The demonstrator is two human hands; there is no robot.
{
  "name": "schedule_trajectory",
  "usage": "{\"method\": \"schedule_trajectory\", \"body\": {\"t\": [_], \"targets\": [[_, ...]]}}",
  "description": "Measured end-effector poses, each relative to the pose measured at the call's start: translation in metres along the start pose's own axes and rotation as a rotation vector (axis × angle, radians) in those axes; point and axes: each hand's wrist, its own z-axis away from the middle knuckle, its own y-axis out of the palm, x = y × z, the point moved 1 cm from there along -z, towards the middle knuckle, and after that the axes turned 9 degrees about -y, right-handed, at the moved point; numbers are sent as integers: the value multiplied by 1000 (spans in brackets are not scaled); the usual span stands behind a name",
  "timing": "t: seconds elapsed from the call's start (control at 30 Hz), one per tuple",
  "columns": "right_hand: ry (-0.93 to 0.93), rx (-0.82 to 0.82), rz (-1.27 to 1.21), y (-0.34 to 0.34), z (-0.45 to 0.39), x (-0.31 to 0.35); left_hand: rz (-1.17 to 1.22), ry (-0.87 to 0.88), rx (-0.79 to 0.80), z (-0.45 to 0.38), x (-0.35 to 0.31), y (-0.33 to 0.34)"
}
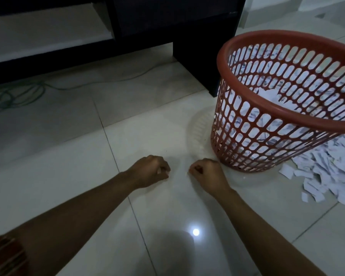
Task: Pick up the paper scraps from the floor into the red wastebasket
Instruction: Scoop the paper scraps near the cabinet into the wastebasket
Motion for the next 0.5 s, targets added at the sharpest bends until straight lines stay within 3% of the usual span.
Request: {"method": "schedule_trajectory", "body": {"t": [0.27,0.5], "targets": [[11,0,-48,12,9,-10,-14,45,-57,-2,12,23],[-111,-163,36,29,12,-11,12,147,-219,-2,16,30]]}}
